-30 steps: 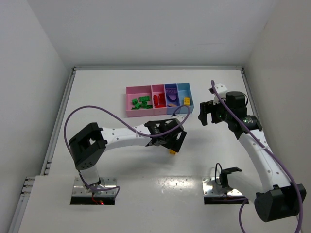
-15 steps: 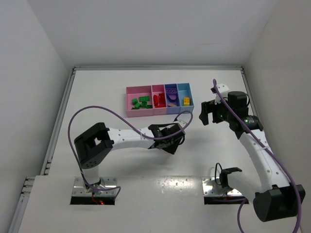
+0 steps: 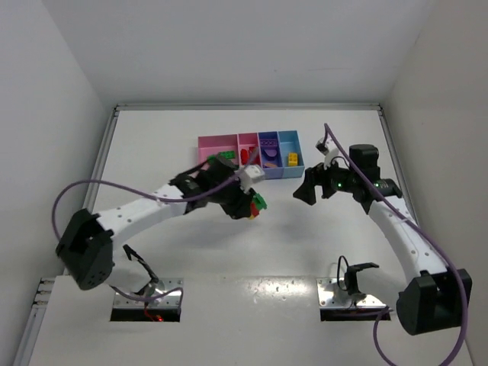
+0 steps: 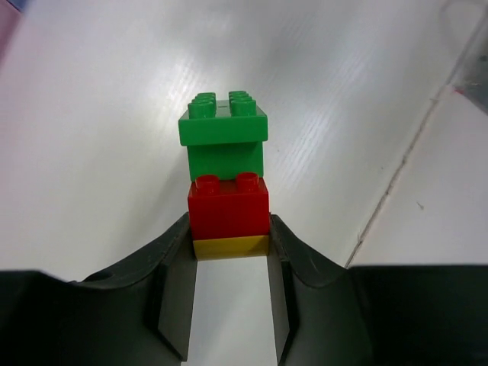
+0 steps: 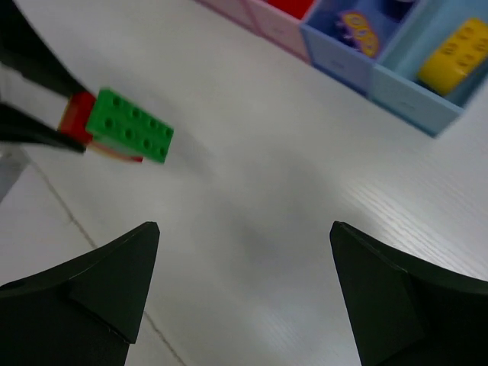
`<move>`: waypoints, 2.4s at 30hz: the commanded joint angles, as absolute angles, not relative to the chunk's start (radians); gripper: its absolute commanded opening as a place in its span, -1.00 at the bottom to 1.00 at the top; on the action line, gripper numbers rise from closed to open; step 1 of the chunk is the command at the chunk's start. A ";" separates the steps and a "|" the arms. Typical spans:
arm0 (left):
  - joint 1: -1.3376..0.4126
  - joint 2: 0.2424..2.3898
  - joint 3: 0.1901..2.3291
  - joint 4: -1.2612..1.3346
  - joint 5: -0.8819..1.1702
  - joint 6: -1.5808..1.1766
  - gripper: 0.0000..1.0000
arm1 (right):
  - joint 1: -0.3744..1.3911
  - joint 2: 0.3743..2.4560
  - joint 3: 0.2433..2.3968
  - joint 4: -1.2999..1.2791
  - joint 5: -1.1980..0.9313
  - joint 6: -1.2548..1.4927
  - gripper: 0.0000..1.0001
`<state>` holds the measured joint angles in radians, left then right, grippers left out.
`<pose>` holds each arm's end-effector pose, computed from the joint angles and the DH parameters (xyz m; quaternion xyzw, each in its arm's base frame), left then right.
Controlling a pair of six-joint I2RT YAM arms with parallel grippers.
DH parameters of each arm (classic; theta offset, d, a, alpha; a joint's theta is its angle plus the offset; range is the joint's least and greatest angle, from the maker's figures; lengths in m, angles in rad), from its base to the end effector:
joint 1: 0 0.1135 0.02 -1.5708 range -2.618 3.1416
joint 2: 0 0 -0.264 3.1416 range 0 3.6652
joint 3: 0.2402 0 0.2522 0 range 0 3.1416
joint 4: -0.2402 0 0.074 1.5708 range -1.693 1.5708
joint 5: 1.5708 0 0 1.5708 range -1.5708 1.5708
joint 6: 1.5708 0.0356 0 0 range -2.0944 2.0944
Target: Sort the legos into containers by color
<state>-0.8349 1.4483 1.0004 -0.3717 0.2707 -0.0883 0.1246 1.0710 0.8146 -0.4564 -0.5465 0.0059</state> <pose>0.2000 -0.2350 0.2444 0.3823 0.8402 -0.2743 0.2695 0.2206 0.0463 0.2728 -0.1640 0.8674 0.2710 0.3837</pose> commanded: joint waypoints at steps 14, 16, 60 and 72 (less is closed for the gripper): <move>-0.561 1.269 0.986 -0.480 1.152 0.202 -0.95 | 0.345 1.266 0.844 -0.126 -1.216 -0.120 0.79; -0.561 1.278 0.995 -0.480 1.166 0.202 -0.95 | 0.356 1.276 0.870 -0.199 -1.216 -0.178 0.79; -0.523 1.232 0.957 -0.413 1.112 0.152 -0.99 | 0.525 1.347 0.933 -0.242 -1.267 -0.041 0.65; -0.512 1.195 0.925 -0.394 1.112 0.143 -0.99 | 0.523 1.353 0.933 -0.193 -1.229 -0.006 -0.99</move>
